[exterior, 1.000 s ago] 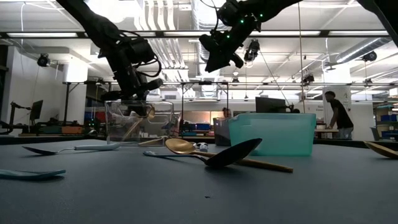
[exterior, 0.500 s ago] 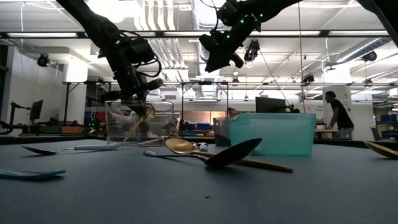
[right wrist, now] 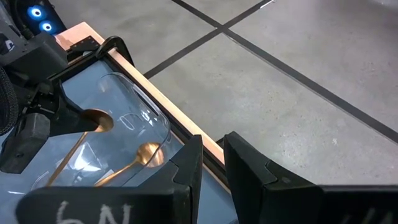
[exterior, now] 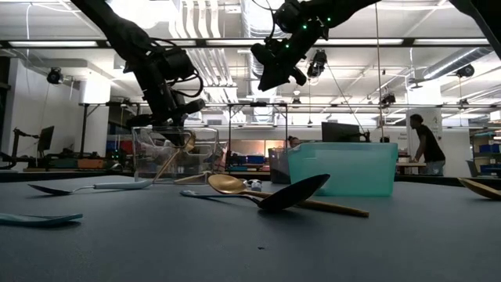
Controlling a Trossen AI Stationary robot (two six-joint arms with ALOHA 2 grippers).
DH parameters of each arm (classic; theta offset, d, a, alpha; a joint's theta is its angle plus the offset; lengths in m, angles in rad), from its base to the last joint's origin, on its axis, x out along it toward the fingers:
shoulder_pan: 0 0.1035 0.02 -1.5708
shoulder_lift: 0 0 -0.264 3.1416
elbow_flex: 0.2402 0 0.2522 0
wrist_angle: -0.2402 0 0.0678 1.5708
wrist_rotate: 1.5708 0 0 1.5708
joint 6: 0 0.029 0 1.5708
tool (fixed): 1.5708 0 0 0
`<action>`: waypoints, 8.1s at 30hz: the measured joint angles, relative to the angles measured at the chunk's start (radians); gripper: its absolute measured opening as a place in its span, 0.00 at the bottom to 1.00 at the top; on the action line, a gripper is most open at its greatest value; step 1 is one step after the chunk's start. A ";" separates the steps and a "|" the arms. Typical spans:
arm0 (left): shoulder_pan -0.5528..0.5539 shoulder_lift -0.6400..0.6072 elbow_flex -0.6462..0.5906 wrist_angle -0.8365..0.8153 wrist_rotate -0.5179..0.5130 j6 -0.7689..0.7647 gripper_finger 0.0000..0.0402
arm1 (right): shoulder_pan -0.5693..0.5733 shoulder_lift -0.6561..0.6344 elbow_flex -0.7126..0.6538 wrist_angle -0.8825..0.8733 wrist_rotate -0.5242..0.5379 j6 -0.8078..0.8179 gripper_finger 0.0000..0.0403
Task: Sort silverware by color (type)
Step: Put the gold spoon into the transparent bin, then put the light blue spoon into the green bin
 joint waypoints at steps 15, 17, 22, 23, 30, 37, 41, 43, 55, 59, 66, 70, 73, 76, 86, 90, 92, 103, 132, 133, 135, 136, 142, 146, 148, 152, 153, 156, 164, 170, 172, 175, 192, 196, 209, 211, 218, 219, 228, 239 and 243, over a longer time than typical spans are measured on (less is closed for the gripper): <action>0.000 0.000 0.000 0.001 -0.002 0.000 0.04 | 0.000 0.000 0.000 0.000 0.000 0.002 0.15; 0.000 0.000 0.000 0.001 -0.002 0.000 0.04 | 0.000 0.000 0.000 0.000 0.000 0.007 0.15; 0.000 0.000 0.000 0.001 -0.002 0.000 0.04 | 0.000 0.000 0.000 0.000 0.000 0.008 0.15; 0.000 0.000 0.000 0.001 -0.002 0.000 0.04 | 0.000 0.000 0.000 0.000 0.000 0.008 0.15; 0.000 0.000 0.000 0.001 -0.002 0.000 0.04 | 0.000 0.000 0.000 0.000 0.000 0.010 0.15; 0.000 0.000 0.000 0.001 -0.002 0.000 0.04 | 0.002 0.000 0.000 0.000 -0.002 0.009 0.15; 0.000 0.000 0.000 0.000 -0.002 0.000 0.04 | 0.003 0.000 0.000 -0.004 -0.003 0.011 0.15; 0.000 0.000 0.000 0.000 -0.002 0.000 0.04 | 0.004 0.000 0.000 -0.007 -0.003 0.011 0.15; 0.000 0.000 0.000 0.000 -0.003 -0.023 0.20 | 0.005 0.000 0.000 -0.019 -0.003 0.010 0.15; 0.000 0.000 0.000 0.000 -0.003 -0.029 0.24 | 0.005 0.000 0.000 -0.024 -0.003 0.009 0.15; -0.001 -0.001 0.047 -0.036 0.001 -0.021 0.26 | 0.005 0.000 0.000 -0.029 -0.007 0.013 0.15; -0.001 -0.001 0.109 -0.074 0.005 0.028 0.26 | 0.005 -0.009 0.000 -0.032 -0.008 0.022 0.15; -0.001 -0.001 0.167 -0.114 0.006 0.069 0.26 | 0.005 -0.026 0.000 -0.043 -0.009 0.037 0.15; -0.001 -0.001 0.232 -0.183 0.005 0.119 0.26 | 0.004 -0.046 0.000 -0.079 -0.010 0.047 0.15; -0.010 -0.001 0.419 -0.399 -0.001 0.241 0.26 | -0.021 -0.068 0.000 -0.144 -0.083 0.054 0.15; -0.049 -0.004 0.465 -0.504 0.000 0.241 0.26 | -0.023 -0.068 0.000 -0.168 -0.135 0.054 0.15; -0.079 -0.011 0.479 -0.551 0.000 0.241 0.26 | -0.024 -0.068 0.000 -0.187 -0.174 0.054 0.15; -0.294 -0.117 0.487 -0.703 0.000 0.293 0.26 | 0.018 -0.102 0.000 -0.268 -0.322 0.186 0.15; -1.123 -0.552 -0.188 -0.160 -0.259 -0.110 0.26 | 0.521 -0.131 0.009 -0.260 -0.175 0.357 0.15; -1.135 -0.552 -0.211 -0.138 -0.262 -0.134 0.26 | 0.527 -0.131 0.009 -0.260 -0.174 0.357 0.15; -1.154 -0.554 -0.242 -0.099 -0.264 -0.178 0.26 | 0.538 -0.129 0.009 -0.257 -0.172 0.358 0.15; -1.161 -0.555 -0.255 -0.083 -0.265 -0.194 0.26 | 0.542 -0.128 0.009 -0.255 -0.172 0.358 0.15; -1.176 -0.554 -0.276 -0.092 -0.320 -0.242 0.26 | 0.547 -0.106 0.009 -0.253 -0.171 0.344 0.15; -1.178 -0.557 -0.290 -0.105 -0.322 -0.234 0.26 | 0.546 -0.085 0.009 -0.220 -0.172 0.281 0.15; -1.179 -0.563 -0.278 -0.110 -0.317 -0.235 0.26 | 0.546 -0.072 0.009 -0.216 -0.174 0.240 0.15; -1.179 -0.585 -0.212 -0.116 -0.333 -0.229 0.26 | 0.546 -0.053 0.009 -0.191 -0.172 0.173 0.15; -1.179 -0.589 -0.190 -0.124 -0.345 -0.223 0.26 | 0.545 -0.053 0.008 -0.187 -0.170 0.154 0.15; -1.180 -0.602 -0.121 -0.172 -0.391 -0.195 0.26 | 0.544 -0.044 0.009 -0.127 -0.155 0.100 0.15; -1.180 -0.591 0.003 -0.377 -0.421 -0.181 0.26 | 0.544 -0.009 0.009 0.019 -0.155 0.060 0.15; -1.180 -0.565 -0.034 -0.399 -0.420 -0.219 0.26 | 0.544 0.005 0.008 0.027 -0.155 -0.030 0.15; -1.180 -0.550 -0.050 -0.399 -0.420 -0.223 0.26 | 0.544 0.012 0.008 0.021 -0.153 -0.072 0.15; -1.180 -0.523 -0.079 -0.395 -0.431 -0.237 0.26 | 0.544 0.020 0.008 -0.001 -0.148 -0.092 0.15; -1.179 -0.455 -0.401 -0.138 -0.534 -0.275 0.44 | 0.545 0.024 0.008 -0.111 -0.115 0.001 0.15; -1.179 -0.422 -0.481 0.021 -0.569 -0.208 0.44 | 0.546 0.024 0.008 -0.111 -0.102 0.027 0.15; -1.179 -0.245 -0.549 0.122 -0.563 -0.293 0.44 | 0.546 0.024 0.008 -0.111 -0.091 0.038 0.15; -1.179 -0.215 -0.549 0.156 -0.539 -0.294 0.44 | 0.546 0.024 0.008 -0.111 -0.077 0.038 0.15; -1.179 -0.121 -0.548 0.231 -0.476 -0.343 0.44 | 0.547 0.024 0.008 -0.111 -0.076 0.044 0.15; -1.180 -0.111 -0.546 0.233 -0.479 -0.359 0.44 | 0.548 0.024 0.008 -0.111 -0.076 0.050 0.15; -1.179 -0.074 -0.545 0.227 -0.481 -0.431 0.36 | 0.554 0.024 0.008 -0.112 -0.076 0.073 0.15; -1.177 -0.079 -0.546 0.219 -0.466 -0.441 0.07 | 0.568 0.024 0.008 -0.112 -0.077 0.083 0.15; -1.177 -0.089 -0.547 0.217 -0.461 -0.443 0.04 | 0.571 0.024 0.008 -0.112 -0.076 0.089 0.15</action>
